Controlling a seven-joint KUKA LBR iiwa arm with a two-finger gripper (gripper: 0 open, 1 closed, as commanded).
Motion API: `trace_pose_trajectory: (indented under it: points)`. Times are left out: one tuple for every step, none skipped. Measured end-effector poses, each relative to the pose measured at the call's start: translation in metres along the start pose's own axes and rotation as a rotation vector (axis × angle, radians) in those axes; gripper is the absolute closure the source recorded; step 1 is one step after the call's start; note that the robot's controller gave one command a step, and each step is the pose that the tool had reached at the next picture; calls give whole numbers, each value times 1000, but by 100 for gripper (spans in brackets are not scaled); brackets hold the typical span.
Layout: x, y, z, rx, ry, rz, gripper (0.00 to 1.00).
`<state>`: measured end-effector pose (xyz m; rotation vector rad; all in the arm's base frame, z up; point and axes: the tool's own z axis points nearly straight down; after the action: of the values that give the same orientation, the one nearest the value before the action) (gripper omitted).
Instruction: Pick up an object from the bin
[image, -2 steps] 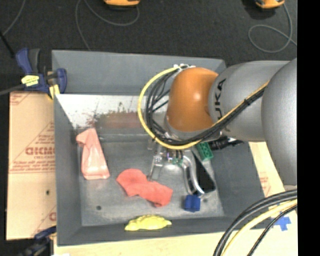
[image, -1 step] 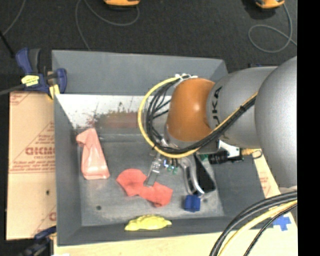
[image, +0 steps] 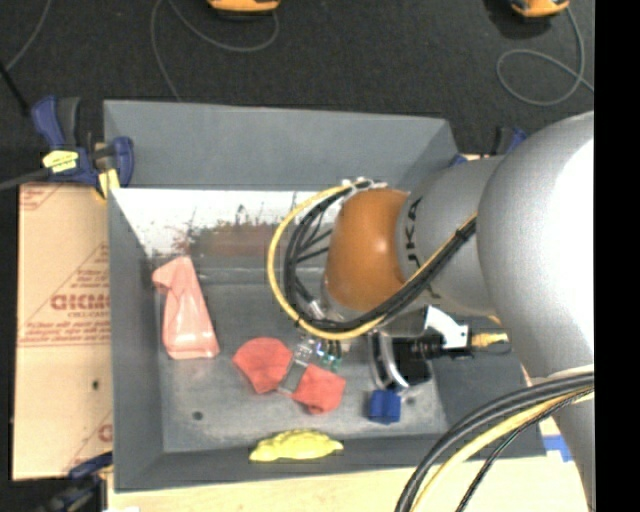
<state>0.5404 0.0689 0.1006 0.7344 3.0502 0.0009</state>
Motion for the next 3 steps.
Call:
trace_pose_trajectory:
  points:
    - [25,-6,30,-6,-5,-23,100]
    - [25,-6,30,-6,-5,-22,100]
    - [26,-7,26,-4,-2,-22,100]
